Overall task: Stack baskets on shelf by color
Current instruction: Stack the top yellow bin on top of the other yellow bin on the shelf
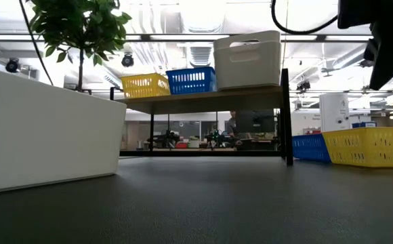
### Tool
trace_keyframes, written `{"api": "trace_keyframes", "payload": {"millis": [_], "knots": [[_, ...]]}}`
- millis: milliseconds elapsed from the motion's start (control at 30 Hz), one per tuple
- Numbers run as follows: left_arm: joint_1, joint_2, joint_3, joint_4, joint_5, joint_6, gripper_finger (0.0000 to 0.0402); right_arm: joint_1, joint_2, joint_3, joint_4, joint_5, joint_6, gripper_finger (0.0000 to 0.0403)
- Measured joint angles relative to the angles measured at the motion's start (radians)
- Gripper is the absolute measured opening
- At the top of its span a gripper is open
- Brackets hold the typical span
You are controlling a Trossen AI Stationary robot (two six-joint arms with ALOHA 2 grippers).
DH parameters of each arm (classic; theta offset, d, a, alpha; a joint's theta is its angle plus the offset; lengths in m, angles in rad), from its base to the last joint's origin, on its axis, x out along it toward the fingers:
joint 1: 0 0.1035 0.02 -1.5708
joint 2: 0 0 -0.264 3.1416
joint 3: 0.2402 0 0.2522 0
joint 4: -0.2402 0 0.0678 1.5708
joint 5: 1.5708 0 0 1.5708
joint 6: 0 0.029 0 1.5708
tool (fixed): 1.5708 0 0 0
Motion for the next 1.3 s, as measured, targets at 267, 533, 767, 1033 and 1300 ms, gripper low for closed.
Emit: {"api": "trace_keyframes", "payload": {"millis": [267,533,767,1033,1300], "knots": [[0.000,-0.184,-0.207,0.235,-0.036,0.000,0.0121,-0.029,0.001,0.001,-0.014,0.020,0.096,0.0021],[0.000,-0.312,-0.359,0.375,-0.035,-0.001,0.0121,-0.120,0.002,-0.004,-0.017,0.021,0.164,0.0102],[0.000,-0.337,-0.380,0.386,-0.034,-0.002,0.0121,-0.206,0.053,-0.005,-0.017,0.011,0.136,0.0161],[0.000,-0.326,-0.378,0.386,-0.032,0.000,0.0121,-0.214,0.106,-0.006,-0.041,-0.016,0.163,0.0169],[0.000,-0.326,-0.379,0.385,-0.032,0.000,0.0121,-0.184,0.081,-0.004,-0.052,-0.109,0.152,0.0155]]}}
